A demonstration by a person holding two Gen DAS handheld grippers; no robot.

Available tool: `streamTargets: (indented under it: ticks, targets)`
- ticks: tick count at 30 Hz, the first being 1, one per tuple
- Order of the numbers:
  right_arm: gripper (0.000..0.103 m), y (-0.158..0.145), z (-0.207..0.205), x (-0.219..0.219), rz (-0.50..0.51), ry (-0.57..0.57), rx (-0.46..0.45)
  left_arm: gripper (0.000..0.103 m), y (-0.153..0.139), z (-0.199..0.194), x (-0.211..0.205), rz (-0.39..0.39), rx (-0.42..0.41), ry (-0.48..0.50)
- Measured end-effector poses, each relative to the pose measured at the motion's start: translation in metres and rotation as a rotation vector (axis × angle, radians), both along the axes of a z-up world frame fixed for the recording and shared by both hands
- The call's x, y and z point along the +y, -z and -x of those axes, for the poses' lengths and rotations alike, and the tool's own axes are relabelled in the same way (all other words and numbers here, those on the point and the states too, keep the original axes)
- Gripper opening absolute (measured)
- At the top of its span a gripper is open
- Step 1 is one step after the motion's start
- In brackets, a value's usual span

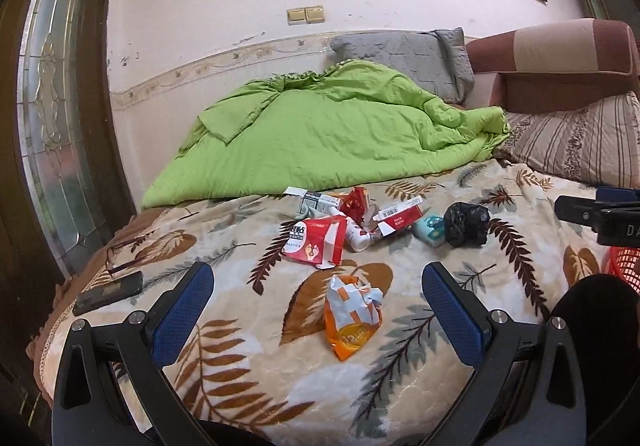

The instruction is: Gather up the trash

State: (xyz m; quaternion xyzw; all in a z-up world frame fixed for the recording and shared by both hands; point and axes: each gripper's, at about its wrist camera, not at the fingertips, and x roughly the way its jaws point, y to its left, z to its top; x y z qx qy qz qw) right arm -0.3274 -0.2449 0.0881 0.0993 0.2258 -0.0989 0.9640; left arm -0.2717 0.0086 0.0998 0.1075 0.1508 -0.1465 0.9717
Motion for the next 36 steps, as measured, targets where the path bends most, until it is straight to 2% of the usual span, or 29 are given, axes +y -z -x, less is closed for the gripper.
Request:
streamTargets:
  ticks: [12,36]
  targets:
    - [0.098,0.006,-0.010,0.004,0.027,0.007,0.044,0.103,0.009,-0.009,-0.001,-0.007,0.058,0.015]
    - [0.098,0.007,-0.010,0.006,0.046,0.009,0.045,0.103,0.008,-0.012,0.001,-0.005,0.067,0.017]
